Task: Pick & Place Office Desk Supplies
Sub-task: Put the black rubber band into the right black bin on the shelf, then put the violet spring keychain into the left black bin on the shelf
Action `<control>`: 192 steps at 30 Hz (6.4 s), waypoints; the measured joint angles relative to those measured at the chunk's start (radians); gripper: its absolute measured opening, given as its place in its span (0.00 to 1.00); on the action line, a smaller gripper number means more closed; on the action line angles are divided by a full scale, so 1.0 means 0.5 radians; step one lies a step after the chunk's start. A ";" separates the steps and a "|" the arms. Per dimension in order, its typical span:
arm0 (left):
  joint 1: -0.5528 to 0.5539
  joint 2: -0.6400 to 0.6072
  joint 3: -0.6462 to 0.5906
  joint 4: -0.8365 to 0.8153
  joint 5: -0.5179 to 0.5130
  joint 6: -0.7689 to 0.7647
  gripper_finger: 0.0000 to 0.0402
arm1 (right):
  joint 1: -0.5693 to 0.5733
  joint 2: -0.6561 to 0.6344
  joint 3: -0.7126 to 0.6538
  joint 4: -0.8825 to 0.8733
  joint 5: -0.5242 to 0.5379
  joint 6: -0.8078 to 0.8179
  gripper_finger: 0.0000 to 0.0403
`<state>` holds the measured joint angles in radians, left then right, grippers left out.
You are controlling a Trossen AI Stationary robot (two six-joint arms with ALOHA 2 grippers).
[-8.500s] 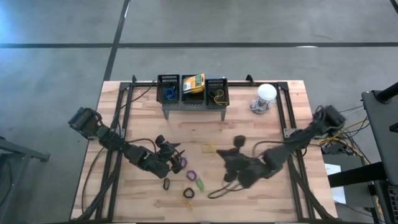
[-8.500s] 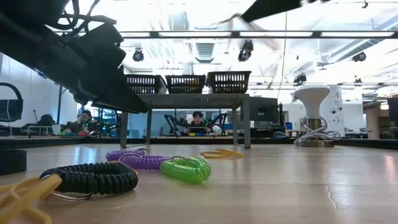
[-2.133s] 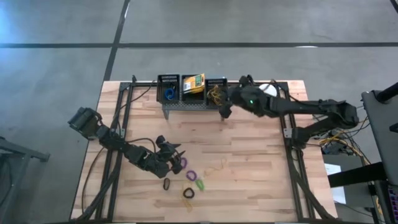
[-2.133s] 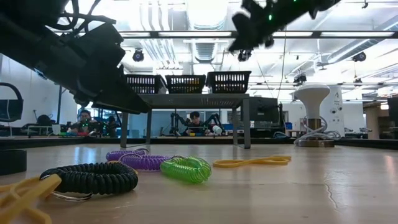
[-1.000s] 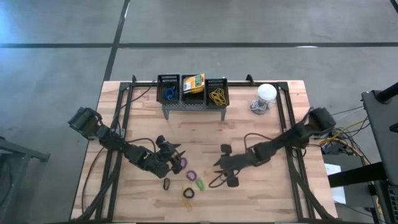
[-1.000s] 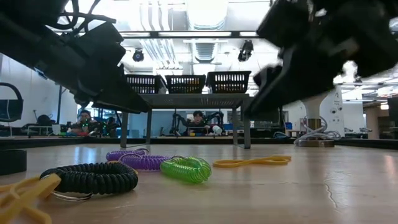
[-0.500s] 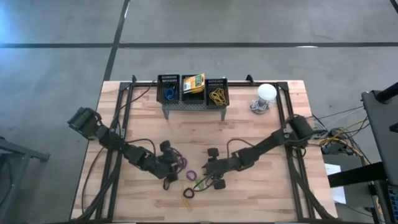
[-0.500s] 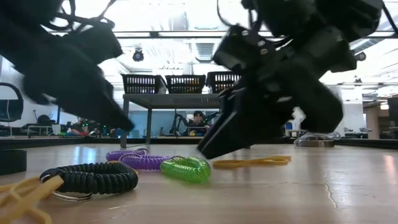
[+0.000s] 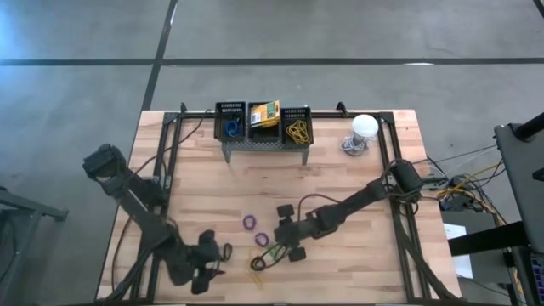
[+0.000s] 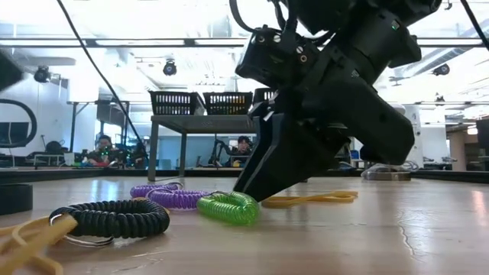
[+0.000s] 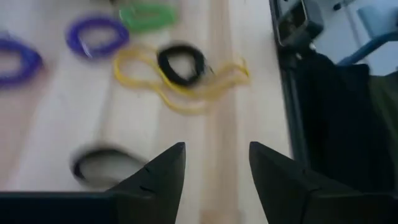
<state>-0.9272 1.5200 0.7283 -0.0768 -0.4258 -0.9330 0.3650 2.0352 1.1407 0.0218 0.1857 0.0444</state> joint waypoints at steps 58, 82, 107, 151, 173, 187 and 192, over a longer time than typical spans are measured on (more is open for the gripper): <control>0.551 0.358 0.136 0.672 -0.306 0.723 0.02 | 0.500 -1.344 -1.281 0.742 1.346 0.403 0.17; 0.889 0.437 0.235 0.888 0.016 1.184 0.03 | 0.312 -0.142 -0.566 1.465 0.879 -0.367 0.41; 0.859 -0.047 0.175 -0.066 -0.456 0.845 0.54 | 0.198 -0.942 -0.562 0.144 1.544 0.003 0.02; 0.994 -0.057 -0.253 0.551 -0.822 0.705 0.49 | -1.659 -1.186 0.087 -0.781 -0.431 -0.343 0.41; 0.957 -0.026 -0.290 0.567 -0.676 0.489 0.49 | -1.441 -1.228 0.119 -0.906 -0.033 -0.269 0.61; 0.955 0.006 -0.313 0.506 -0.125 0.856 0.49 | -0.346 -1.377 -0.592 -0.057 0.084 -0.001 0.61; 0.996 0.134 -0.388 0.513 -0.102 0.667 0.49 | 0.085 -1.191 -0.960 0.734 0.387 0.077 0.61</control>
<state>-0.4291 1.5868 0.5343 0.1795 -0.4769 -0.5993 0.4076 1.4400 0.6605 0.3886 0.3790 0.0832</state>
